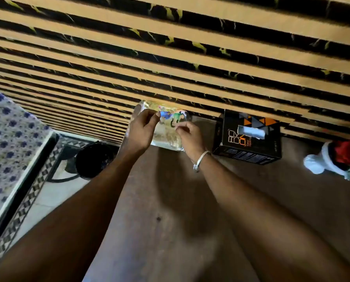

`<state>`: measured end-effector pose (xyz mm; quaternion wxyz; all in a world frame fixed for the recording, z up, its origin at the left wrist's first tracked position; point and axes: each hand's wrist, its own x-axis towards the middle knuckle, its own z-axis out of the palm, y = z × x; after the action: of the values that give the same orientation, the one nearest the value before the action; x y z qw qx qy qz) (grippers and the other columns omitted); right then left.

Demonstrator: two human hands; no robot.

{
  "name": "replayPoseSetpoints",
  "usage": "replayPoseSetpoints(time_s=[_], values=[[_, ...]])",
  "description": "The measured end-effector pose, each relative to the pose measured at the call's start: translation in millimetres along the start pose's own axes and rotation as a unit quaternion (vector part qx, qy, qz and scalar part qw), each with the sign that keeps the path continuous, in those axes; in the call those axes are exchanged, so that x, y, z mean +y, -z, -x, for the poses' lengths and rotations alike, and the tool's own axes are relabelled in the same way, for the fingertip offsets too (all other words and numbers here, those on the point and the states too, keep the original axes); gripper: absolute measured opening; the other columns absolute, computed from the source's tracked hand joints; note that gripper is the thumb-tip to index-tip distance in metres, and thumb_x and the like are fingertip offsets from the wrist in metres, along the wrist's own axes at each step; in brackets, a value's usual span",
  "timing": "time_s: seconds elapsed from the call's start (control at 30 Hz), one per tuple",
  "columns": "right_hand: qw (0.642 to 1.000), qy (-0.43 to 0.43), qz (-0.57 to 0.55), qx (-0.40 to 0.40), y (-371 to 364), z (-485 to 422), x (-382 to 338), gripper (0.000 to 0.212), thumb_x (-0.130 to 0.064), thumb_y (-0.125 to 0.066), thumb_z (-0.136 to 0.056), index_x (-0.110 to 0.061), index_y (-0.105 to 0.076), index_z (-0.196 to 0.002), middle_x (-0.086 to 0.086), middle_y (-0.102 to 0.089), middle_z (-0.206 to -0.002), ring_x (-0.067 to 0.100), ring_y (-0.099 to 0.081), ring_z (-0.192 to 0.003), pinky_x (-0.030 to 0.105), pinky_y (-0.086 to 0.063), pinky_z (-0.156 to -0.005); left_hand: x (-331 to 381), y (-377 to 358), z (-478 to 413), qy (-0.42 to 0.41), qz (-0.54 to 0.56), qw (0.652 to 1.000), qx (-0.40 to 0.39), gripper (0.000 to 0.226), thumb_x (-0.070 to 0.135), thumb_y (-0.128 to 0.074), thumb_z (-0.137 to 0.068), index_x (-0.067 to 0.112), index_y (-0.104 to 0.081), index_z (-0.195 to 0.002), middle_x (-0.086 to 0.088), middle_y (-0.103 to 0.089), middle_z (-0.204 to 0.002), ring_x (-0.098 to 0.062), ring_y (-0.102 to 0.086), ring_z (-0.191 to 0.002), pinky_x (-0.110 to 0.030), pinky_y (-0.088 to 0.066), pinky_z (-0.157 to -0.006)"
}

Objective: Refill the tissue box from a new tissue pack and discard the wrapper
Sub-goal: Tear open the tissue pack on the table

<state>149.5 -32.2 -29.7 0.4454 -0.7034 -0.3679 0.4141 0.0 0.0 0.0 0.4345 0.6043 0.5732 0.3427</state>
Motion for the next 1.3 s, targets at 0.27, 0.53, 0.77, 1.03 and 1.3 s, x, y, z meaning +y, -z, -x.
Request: replayPoseSetpoints(time_s=[0.27, 0.53, 0.77, 1.03, 1.3], values=[[0.999, -0.022, 0.026, -0.013, -19, -24, 24, 0.02, 0.002, -0.064, -0.085, -0.004, -0.069, -0.103, 0.003, -0.067, -0.1, 0.016, -0.062, -0.096, 0.03, -0.051, -0.093, -25, -19, -21, 0.039, 0.012, 0.999, -0.032, 0.03, 0.037, -0.051, -0.099, 0.012, -0.067, -0.104, -0.005, -0.072, -0.098, -0.021, -0.066, -0.096, -0.041, -0.052, -0.088], [0.966, 0.021, 0.254, -0.049, -24, -34, 38, 0.049, -0.022, -0.073, -0.069, -0.022, -0.065, -0.117, 0.006, -0.067, -0.119, 0.032, -0.061, -0.113, 0.047, -0.05, -0.098, -37, -18, -38, -0.038, -0.183, 0.981, -0.049, 0.04, 0.021, -0.063, -0.091, 0.008, -0.061, -0.129, -0.006, -0.065, -0.123, -0.026, -0.061, -0.114, -0.036, -0.05, -0.099], [0.926, 0.031, 0.361, -0.105, -19, -8, 24, 0.043, -0.027, -0.075, -0.077, -0.024, -0.063, -0.118, 0.004, -0.07, -0.111, 0.03, -0.061, -0.112, 0.042, -0.044, -0.098, -55, -14, -17, -0.026, -0.297, 0.947, -0.118, 0.054, 0.02, -0.068, -0.082, 0.009, -0.057, -0.134, -0.014, -0.061, -0.132, -0.034, -0.053, -0.124, -0.041, -0.04, -0.107], [0.935, 0.027, 0.325, -0.139, -10, 53, 34, 0.049, -0.025, -0.076, -0.076, -0.02, -0.054, -0.12, 0.008, -0.072, -0.099, 0.034, -0.066, -0.099, 0.046, -0.05, -0.089, -53, -1, 43, -0.034, -0.288, 0.946, -0.146, 0.055, 0.016, -0.075, -0.078, 0.008, -0.061, -0.131, -0.017, -0.06, -0.126, -0.036, -0.051, -0.119, -0.042, -0.043, -0.101], [0.927, 0.04, 0.317, -0.198, -7, 97, 40, 0.037, -0.023, -0.074, -0.077, -0.017, -0.066, -0.113, 0.008, -0.074, -0.099, 0.032, -0.068, -0.097, 0.042, -0.053, -0.09, -54, 17, 95, -0.059, -0.32, 0.93, -0.171, 0.012, 0.01, -0.066, -0.088, 0.007, -0.076, -0.094, -0.015, -0.067, -0.091, -0.034, -0.06, -0.091, -0.036, -0.05, -0.078]])
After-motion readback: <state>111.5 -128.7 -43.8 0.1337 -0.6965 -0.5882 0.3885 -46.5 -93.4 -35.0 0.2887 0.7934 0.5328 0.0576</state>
